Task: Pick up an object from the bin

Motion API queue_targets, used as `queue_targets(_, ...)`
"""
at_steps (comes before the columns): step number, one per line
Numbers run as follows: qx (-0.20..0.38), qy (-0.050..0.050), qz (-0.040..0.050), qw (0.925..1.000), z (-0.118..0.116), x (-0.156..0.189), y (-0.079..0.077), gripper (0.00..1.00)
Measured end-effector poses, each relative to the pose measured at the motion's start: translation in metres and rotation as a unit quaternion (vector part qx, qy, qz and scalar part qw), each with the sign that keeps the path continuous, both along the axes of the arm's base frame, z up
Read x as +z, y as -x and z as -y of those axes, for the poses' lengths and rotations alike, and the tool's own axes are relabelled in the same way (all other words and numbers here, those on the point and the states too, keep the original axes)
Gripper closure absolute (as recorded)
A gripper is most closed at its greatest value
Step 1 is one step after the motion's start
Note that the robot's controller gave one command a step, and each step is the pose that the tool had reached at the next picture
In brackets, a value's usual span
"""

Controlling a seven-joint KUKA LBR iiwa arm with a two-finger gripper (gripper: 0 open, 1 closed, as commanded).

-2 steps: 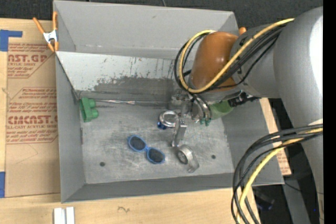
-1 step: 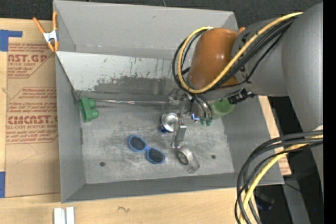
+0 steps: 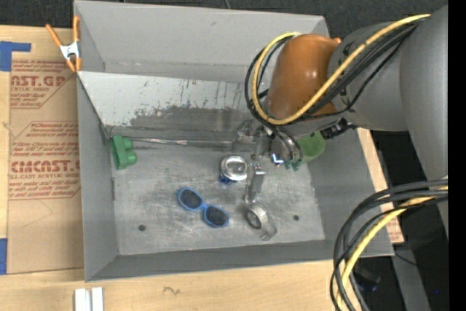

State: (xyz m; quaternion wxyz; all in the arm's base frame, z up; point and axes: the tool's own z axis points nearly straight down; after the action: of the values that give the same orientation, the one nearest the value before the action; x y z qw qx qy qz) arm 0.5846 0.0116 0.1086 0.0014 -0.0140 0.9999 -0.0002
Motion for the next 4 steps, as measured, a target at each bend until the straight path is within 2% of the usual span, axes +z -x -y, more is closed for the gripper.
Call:
queue_targets(1, 0.005, 0.000, 0.0027, 1.0000, -0.001, -0.039, -0.011, 0.00)
queue_targets(2, 0.005, 0.000, 0.0020, 1.0000, -0.002, -0.037, -0.013, 0.00)
queue_targets(3, 0.005, -0.001, 0.0060, 1.0000, -0.003, -0.035, -0.015, 1.00)
queue_targets(4, 0.006, -0.001, 0.0020, 1.0000, -0.004, 0.004, -0.017, 1.00)
